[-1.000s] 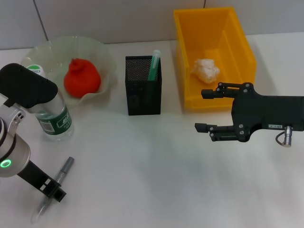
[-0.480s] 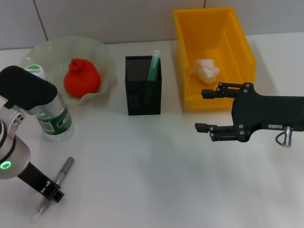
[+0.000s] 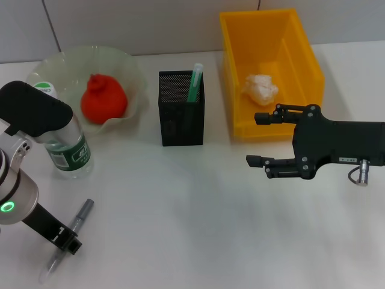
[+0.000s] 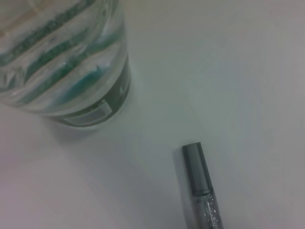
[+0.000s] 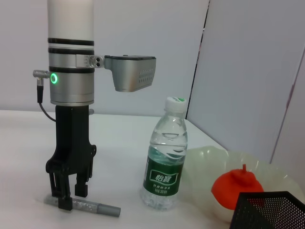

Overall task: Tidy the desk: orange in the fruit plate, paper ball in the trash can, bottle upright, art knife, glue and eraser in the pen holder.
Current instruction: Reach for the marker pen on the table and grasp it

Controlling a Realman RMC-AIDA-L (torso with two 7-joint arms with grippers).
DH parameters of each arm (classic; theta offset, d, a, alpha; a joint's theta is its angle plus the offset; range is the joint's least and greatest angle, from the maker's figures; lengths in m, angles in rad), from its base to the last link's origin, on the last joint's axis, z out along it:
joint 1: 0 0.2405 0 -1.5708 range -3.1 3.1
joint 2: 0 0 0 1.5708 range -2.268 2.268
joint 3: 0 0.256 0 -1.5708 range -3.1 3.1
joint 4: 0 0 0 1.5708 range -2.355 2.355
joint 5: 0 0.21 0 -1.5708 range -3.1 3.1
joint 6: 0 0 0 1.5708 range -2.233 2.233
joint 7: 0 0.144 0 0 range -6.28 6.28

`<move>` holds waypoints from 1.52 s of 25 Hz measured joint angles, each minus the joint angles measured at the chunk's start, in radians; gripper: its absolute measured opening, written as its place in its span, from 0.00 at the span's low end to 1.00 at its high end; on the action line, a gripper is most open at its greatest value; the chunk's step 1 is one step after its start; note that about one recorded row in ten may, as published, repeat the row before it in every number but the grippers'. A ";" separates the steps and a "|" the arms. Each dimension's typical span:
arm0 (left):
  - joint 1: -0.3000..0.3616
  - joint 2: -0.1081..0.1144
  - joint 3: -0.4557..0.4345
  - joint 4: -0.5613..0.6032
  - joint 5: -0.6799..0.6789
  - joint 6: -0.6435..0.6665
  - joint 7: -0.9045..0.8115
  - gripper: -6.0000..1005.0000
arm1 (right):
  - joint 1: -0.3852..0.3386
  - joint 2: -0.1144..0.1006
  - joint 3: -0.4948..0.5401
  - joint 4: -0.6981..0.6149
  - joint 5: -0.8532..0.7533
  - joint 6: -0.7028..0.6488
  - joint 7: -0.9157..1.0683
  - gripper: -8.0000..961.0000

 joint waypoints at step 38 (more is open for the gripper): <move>-0.014 0.000 0.009 -0.023 -0.004 -0.002 0.001 0.33 | 0.002 0.000 0.002 0.000 0.000 0.002 -0.003 0.79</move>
